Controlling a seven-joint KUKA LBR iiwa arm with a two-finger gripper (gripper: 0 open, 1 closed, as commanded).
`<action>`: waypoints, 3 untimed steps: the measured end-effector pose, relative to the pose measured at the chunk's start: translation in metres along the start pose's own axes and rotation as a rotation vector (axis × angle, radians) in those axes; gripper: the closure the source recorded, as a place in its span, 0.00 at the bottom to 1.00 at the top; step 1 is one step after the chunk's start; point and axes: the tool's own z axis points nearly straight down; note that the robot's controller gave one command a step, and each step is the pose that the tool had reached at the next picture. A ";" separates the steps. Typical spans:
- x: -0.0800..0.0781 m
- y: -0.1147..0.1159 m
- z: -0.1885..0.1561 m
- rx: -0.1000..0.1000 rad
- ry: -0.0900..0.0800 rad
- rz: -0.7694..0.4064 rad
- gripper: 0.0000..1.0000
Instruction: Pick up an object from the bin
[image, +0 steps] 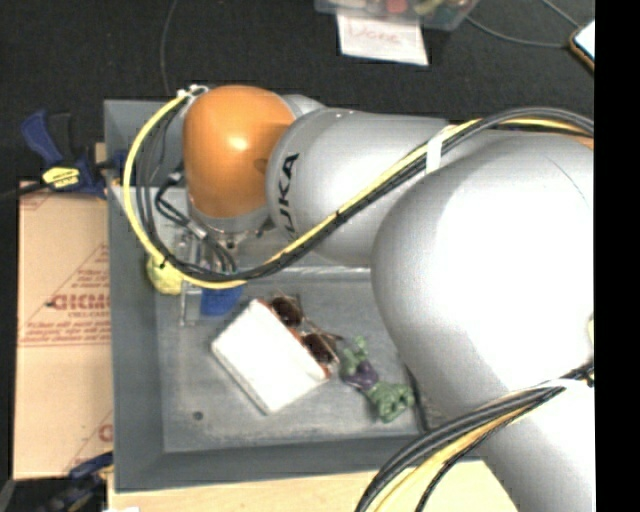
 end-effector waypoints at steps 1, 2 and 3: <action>-0.002 -0.001 -0.005 -0.001 -0.007 0.005 0.00; -0.003 -0.071 0.059 -0.002 -0.011 -0.065 0.00; -0.003 -0.085 0.020 -0.004 -0.023 -0.222 0.00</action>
Offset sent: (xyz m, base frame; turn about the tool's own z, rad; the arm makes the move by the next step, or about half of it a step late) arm 0.0013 -0.0695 -0.0606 -0.0671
